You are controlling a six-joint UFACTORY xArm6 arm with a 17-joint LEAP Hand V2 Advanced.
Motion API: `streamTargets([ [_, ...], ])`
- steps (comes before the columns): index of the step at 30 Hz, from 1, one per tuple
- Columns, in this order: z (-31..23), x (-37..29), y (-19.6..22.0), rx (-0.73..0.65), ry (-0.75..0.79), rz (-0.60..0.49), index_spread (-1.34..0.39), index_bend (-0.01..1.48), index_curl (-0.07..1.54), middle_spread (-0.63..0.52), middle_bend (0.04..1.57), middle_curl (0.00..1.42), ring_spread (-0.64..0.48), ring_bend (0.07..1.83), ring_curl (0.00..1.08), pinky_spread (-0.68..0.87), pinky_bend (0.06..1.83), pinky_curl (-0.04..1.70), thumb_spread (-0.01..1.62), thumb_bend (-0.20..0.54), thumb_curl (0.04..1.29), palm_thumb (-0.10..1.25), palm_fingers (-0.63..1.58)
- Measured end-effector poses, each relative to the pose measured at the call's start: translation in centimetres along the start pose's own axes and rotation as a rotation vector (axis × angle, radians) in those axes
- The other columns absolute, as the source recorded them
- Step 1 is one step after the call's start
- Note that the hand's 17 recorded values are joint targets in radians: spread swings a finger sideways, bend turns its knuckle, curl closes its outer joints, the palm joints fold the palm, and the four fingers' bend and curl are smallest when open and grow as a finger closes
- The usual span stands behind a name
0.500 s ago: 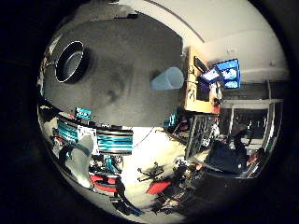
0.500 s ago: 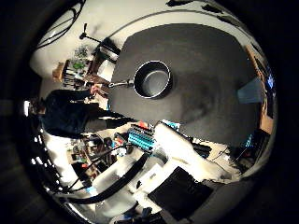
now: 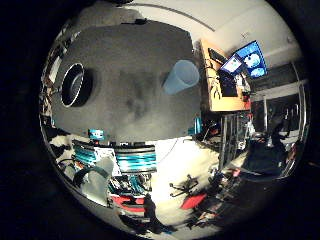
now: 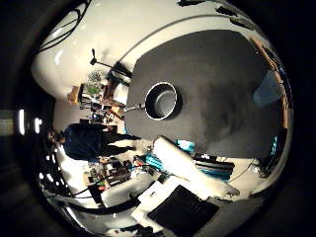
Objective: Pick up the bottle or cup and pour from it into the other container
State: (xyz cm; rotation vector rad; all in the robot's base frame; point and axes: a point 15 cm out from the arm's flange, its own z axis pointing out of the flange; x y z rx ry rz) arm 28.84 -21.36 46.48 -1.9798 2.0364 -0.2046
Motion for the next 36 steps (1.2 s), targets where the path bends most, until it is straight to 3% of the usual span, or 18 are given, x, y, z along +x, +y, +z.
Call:
streamTargets([
  [11,-1.6,8.5,-0.4,0.256,-0.178,0.165,-0.29,0.17,0.29,0.02,0.37,0.34,0.07,0.73,0.17,0.36,1.0,-0.01,1.08,-0.024,0.27,0.38,0.26],
  [16,-0.5,12.9,0.7,0.308,-0.229,0.231,-0.26,0.16,0.29,0.05,0.36,0.34,0.1,0.72,0.16,0.38,1.03,-0.01,1.06,-0.027,0.27,0.35,0.22],
  [36,9.5,23.9,1.5,0.489,-0.508,0.366,-0.21,0.16,0.29,0.1,0.33,0.34,0.17,0.65,0.17,0.41,0.97,-0.01,1.04,-0.024,0.29,0.37,0.14],
])
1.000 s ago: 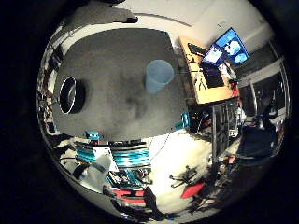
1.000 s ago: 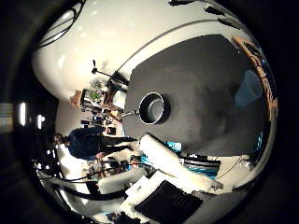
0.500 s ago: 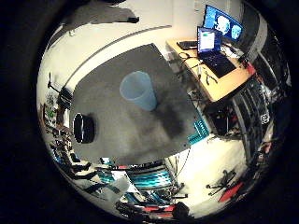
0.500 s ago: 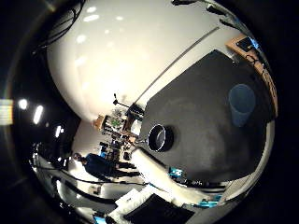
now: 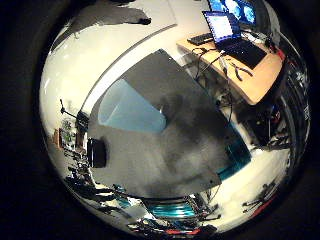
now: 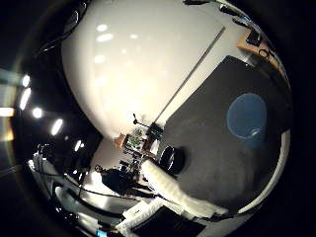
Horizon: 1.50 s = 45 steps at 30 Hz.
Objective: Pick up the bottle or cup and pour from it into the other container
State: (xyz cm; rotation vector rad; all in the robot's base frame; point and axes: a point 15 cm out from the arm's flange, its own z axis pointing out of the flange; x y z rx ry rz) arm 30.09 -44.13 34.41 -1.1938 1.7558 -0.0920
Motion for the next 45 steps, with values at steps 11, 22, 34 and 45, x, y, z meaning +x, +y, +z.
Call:
streamTargets([
  [11,3.7,5.9,1.8,0.038,-0.111,0.081,-0.19,0.16,0.28,0.1,0.31,0.34,0.18,0.64,0.19,0.4,0.95,0.0,1.05,-0.024,0.29,0.39,0.13],
  [22,6.1,9.4,3.8,0.032,-0.155,0.127,-0.19,0.15,0.27,0.1,0.33,0.34,0.18,0.64,0.2,0.41,0.97,0.0,1.05,-0.025,0.29,0.41,0.11],
  [34,9.5,8.7,4.0,-0.011,-0.199,0.106,-0.17,0.16,0.27,0.11,0.33,0.35,0.18,0.63,0.2,0.42,0.96,0.0,1.04,-0.026,0.29,0.42,0.09],
  [45,13.7,6.7,4.5,-0.061,-0.256,0.089,-0.14,0.15,0.27,0.1,0.36,0.35,0.16,0.69,0.22,0.39,0.95,-0.01,1.03,-0.011,0.31,0.49,0.19],
])
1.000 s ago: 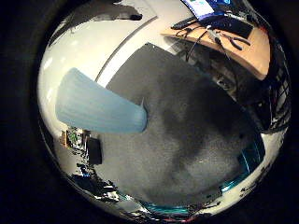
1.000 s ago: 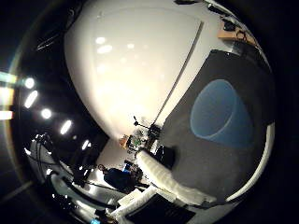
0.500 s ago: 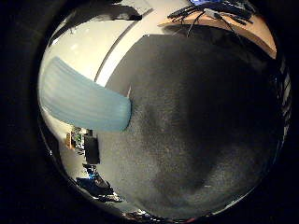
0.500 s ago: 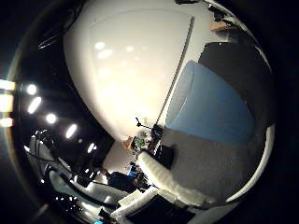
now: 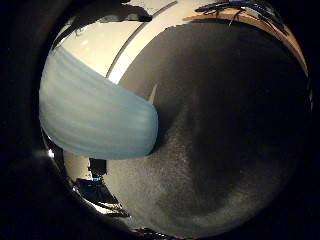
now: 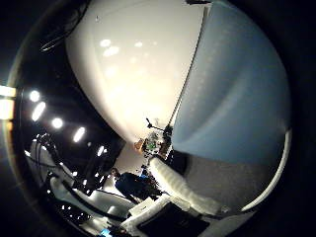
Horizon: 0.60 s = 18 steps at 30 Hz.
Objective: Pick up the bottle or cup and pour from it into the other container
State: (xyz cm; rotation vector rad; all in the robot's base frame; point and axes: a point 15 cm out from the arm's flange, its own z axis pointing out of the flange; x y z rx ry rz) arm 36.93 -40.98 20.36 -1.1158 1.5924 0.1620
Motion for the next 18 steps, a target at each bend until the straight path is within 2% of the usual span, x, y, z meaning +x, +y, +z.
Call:
streamTargets([
  [4,1.3,-0.4,0.4,-0.021,-0.02,0.007,-0.13,0.16,0.27,0.05,0.4,0.37,0.1,0.79,0.23,0.32,0.97,-0.01,1.04,-0.01,0.34,0.6,0.32],
  [8,2.5,-0.9,0.7,-0.052,-0.031,0.013,-0.15,0.17,0.28,-0.05,0.58,0.43,-0.02,0.95,0.28,0.08,1.04,-0.02,1.02,-0.014,0.37,0.69,0.55],
  [12,3.5,-2.3,1.2,-0.095,-0.077,0.008,-0.2,0.19,0.31,-0.15,0.69,0.5,-0.14,1.09,0.35,-0.25,1.26,0.04,0.99,-0.015,0.41,0.79,0.83],
  [16,4.3,-4.2,2.0,-0.158,-0.131,0.009,-0.26,0.25,0.37,-0.2,0.73,0.56,-0.2,1.12,0.39,-0.4,1.32,0.09,0.92,-0.016,0.47,0.86,0.97],
  [18,4.5,-4.5,2.5,-0.185,-0.142,0.014,-0.28,0.33,0.42,-0.21,0.75,0.6,-0.2,1.12,0.41,-0.41,1.32,0.12,0.86,-0.02,0.49,0.89,1.06],
])
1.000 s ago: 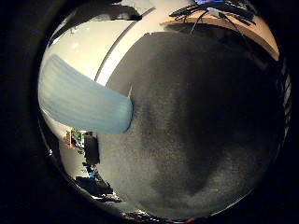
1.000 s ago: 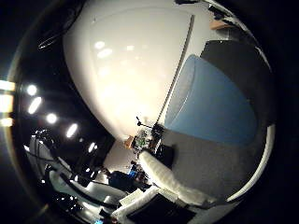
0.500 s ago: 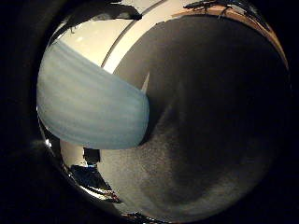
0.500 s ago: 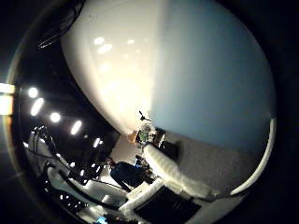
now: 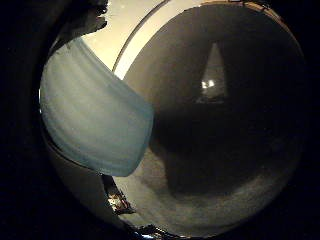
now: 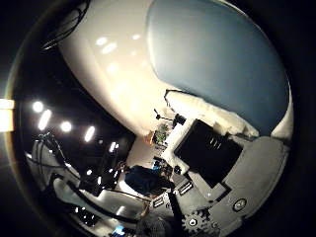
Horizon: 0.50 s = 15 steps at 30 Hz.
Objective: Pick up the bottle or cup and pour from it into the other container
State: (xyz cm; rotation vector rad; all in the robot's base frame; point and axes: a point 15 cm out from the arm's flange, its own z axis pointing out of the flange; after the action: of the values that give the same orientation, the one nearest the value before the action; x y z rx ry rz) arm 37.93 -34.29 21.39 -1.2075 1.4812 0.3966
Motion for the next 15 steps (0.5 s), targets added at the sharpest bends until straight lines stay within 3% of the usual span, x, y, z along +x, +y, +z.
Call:
streamTargets([
  [7,0.5,-1.3,0.8,-0.033,-0.058,0.015,-0.34,0.54,0.65,-0.24,0.87,0.75,-0.23,1.19,0.51,-0.33,1.41,0.27,0.67,-0.027,0.59,0.93,1.06],
  [15,-0.1,-4.0,0.2,-0.043,-0.055,-0.04,-0.37,0.68,0.87,-0.27,0.97,0.9,-0.25,1.3,0.62,-0.26,1.52,0.41,0.61,-0.029,0.65,0.96,0.94],
])
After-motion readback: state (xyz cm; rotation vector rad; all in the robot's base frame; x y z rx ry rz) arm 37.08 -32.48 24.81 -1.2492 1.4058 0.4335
